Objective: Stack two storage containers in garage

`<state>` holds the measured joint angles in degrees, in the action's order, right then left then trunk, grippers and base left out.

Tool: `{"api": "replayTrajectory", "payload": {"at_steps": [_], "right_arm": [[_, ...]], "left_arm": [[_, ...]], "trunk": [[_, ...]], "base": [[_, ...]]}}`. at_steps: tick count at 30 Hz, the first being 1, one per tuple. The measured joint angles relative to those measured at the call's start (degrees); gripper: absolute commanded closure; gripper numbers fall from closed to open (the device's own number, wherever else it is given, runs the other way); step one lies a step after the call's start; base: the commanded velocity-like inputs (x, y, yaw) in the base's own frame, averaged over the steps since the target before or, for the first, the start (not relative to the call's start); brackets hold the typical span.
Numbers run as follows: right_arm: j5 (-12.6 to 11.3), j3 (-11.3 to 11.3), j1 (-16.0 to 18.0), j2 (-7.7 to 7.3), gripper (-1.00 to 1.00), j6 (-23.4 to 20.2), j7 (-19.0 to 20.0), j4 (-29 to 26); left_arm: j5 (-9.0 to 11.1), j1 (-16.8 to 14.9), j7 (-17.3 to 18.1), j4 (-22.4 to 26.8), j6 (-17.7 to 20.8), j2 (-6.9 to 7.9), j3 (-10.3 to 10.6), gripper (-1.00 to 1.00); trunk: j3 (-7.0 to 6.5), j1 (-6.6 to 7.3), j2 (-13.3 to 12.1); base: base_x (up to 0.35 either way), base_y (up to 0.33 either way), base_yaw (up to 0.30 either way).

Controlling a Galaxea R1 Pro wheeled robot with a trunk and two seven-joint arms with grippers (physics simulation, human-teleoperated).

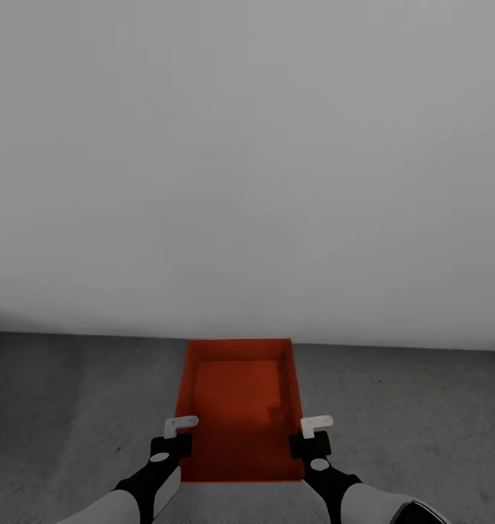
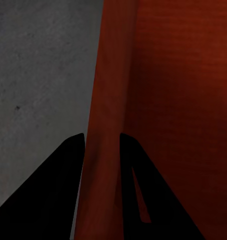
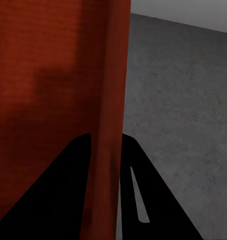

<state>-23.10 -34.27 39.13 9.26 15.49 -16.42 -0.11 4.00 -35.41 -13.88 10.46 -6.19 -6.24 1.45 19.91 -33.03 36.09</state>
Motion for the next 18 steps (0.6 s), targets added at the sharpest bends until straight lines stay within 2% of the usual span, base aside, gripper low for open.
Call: {"api": "replayTrajectory", "payload": {"at_steps": [18], "right_arm": [[0.0,0.0,0.0,0.00,1.00,0.0,0.0,0.0]], "left_arm": [[0.0,0.0,0.0,0.0,0.0,0.00,0.0,1.00]], "trunk": [[1.63,0.00,0.0]], "base": [[0.000,0.000,0.000]]}}
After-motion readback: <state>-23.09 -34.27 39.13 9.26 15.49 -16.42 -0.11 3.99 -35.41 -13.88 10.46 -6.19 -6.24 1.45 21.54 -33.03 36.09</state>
